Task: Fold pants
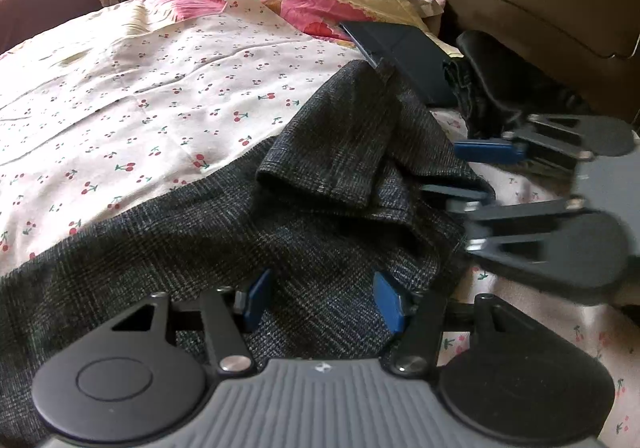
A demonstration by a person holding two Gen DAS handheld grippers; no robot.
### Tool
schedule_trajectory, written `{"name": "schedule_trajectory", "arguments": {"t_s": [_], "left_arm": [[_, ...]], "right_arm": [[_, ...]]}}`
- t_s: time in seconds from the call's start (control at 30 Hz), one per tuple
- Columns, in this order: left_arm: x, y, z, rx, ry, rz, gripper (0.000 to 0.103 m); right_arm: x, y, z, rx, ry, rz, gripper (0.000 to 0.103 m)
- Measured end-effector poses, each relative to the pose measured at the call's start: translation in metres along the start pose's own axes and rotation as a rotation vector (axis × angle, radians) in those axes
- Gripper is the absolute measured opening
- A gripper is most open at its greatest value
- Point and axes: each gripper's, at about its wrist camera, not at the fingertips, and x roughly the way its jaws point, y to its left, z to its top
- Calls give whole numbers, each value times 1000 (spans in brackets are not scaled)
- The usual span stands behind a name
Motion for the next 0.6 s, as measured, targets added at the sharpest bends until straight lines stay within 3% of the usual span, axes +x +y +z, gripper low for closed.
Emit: {"name": "schedule_trajectory", "arguments": {"t_s": [0.2, 0.23, 0.3, 0.33, 0.5, 0.6], "left_arm": [[0, -1, 2, 8, 3, 0, 72], [1, -1, 2, 5, 3, -2, 72], [1, 0, 1, 7, 3, -6, 72], [1, 0, 1, 8, 2, -7, 72], [2, 0, 2, 4, -2, -21, 76], [3, 1, 2, -6, -8, -28, 78]], "right_arm": [[33, -11, 8, 43, 27, -62, 40], [38, -20, 11, 89, 27, -57, 27], [36, -43, 11, 227, 25, -4, 6], [30, -54, 10, 298, 9, 18, 4], [-15, -103, -9, 586, -104, 39, 2], [-40, -133, -44, 879, -165, 31, 2]]}}
